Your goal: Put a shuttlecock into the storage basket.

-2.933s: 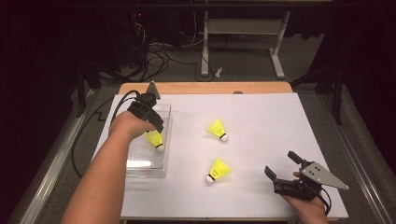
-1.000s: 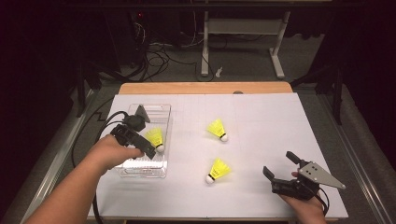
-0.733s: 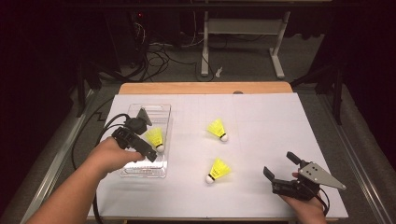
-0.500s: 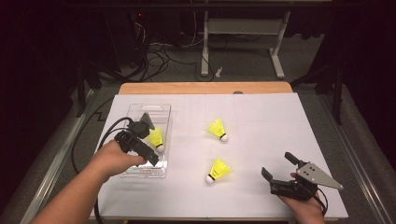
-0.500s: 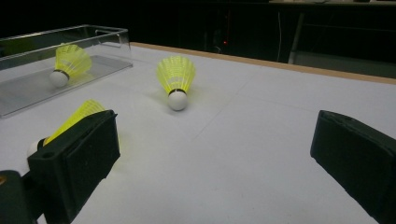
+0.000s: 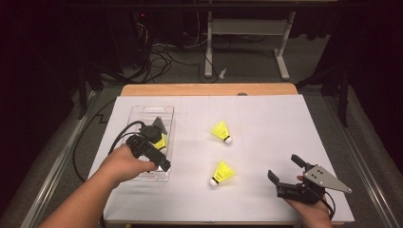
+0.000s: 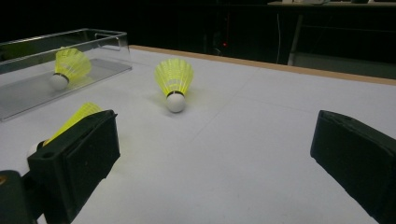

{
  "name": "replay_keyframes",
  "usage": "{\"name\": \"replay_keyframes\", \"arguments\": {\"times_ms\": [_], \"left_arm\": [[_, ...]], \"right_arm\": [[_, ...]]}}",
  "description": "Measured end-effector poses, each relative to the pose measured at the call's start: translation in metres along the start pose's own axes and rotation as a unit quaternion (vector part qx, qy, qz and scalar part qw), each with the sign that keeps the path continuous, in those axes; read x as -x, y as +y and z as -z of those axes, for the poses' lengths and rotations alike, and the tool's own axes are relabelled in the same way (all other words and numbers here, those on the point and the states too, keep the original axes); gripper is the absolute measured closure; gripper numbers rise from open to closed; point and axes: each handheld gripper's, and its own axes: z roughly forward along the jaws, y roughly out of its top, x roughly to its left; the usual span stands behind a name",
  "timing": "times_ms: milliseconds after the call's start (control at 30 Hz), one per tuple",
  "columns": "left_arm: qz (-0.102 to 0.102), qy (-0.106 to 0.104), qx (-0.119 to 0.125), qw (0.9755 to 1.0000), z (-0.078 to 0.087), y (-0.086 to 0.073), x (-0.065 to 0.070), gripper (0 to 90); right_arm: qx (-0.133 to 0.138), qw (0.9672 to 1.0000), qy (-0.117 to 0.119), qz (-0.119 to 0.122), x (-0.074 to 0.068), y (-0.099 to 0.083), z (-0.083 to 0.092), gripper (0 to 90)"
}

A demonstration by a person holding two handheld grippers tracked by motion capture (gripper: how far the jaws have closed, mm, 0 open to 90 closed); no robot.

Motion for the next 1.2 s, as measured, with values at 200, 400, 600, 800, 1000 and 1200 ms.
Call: {"name": "replay_keyframes", "arguments": {"times_ms": [200,400,600,800,1000,1200], "left_arm": [[-0.021,-0.004,0.0,0.9998,-0.002,0.01,0.018,0.6],[-0.039,-0.009,0.0,0.9992,-0.009,0.017,0.035,0.6],[-0.054,-0.017,-0.001,0.9984,-0.013,0.022,0.05,0.6],[-0.064,-0.022,0.005,0.9977,-0.019,0.025,0.063,0.6],[-0.074,-0.026,0.012,0.9968,-0.027,0.028,0.073,0.6],[-0.084,-0.029,0.011,0.996,-0.035,0.032,0.08,0.6]], "right_arm": [[0.001,1.0,-0.001,0.0,0.001,0.0,0.0,1.9],[0.001,1.0,0.0,0.002,0.0,0.0,0.0,1.9],[0.001,1.0,0.0,0.001,0.0,0.0,0.0,1.9],[0.001,1.0,0.0,0.001,0.001,0.0,0.001,1.9],[0.001,1.0,0.0,0.0,0.0,0.0,0.0,1.9],[0.0,1.0,0.001,0.0,0.0,0.0,0.0,1.9]]}}
